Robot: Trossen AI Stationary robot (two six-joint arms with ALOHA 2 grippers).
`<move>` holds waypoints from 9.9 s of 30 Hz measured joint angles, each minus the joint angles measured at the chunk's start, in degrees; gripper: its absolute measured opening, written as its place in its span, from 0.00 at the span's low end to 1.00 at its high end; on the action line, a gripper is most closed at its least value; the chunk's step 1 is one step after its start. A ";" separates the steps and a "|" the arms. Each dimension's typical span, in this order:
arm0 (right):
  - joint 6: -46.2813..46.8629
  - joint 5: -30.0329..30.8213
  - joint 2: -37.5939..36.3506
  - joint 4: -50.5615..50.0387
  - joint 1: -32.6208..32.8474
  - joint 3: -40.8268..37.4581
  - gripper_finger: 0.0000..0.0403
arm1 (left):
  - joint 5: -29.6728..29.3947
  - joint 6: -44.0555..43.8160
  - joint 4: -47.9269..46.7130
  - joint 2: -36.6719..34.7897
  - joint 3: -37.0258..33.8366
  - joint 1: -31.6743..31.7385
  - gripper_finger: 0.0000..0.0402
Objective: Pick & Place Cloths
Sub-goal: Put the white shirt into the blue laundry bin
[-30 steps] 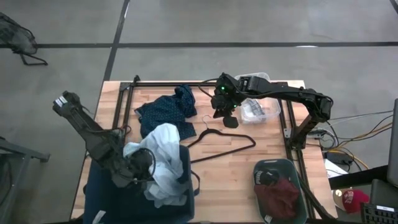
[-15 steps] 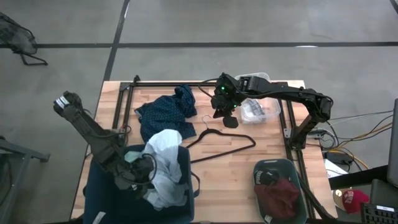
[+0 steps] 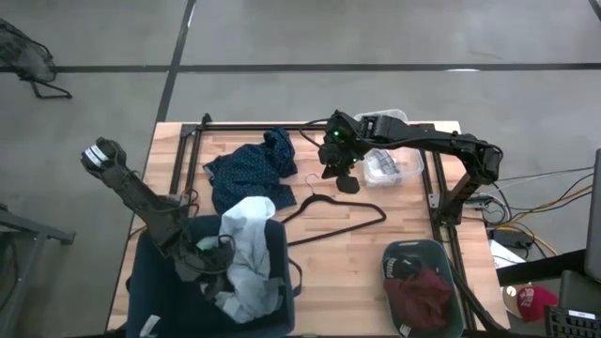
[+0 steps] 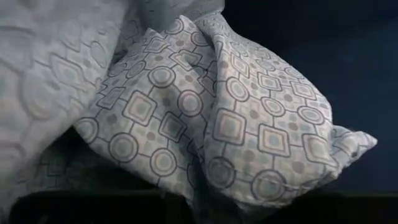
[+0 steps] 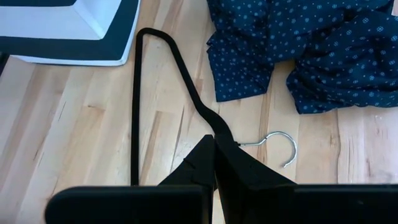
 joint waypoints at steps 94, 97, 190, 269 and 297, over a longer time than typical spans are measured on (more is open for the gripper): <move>-0.98 -15.37 -5.08 1.03 3.49 -1.86 0.02 | -7.72 43.10 1.70 7.84 20.23 2.03 0.59; -0.94 -15.82 -6.00 0.89 3.64 -1.88 0.02 | 1.99 41.85 4.32 10.25 20.21 1.97 0.55; -0.08 -16.20 -6.21 0.78 4.90 -3.13 0.02 | -45.17 18.24 -36.22 3.77 26.92 -4.27 0.47; -1.79 -16.17 -6.19 1.69 5.04 -4.07 0.02 | -29.42 44.11 -67.28 8.41 46.73 8.01 0.07; -0.39 -16.20 -4.90 3.57 5.17 -5.35 0.02 | -32.46 42.59 -65.86 8.42 45.62 7.85 0.39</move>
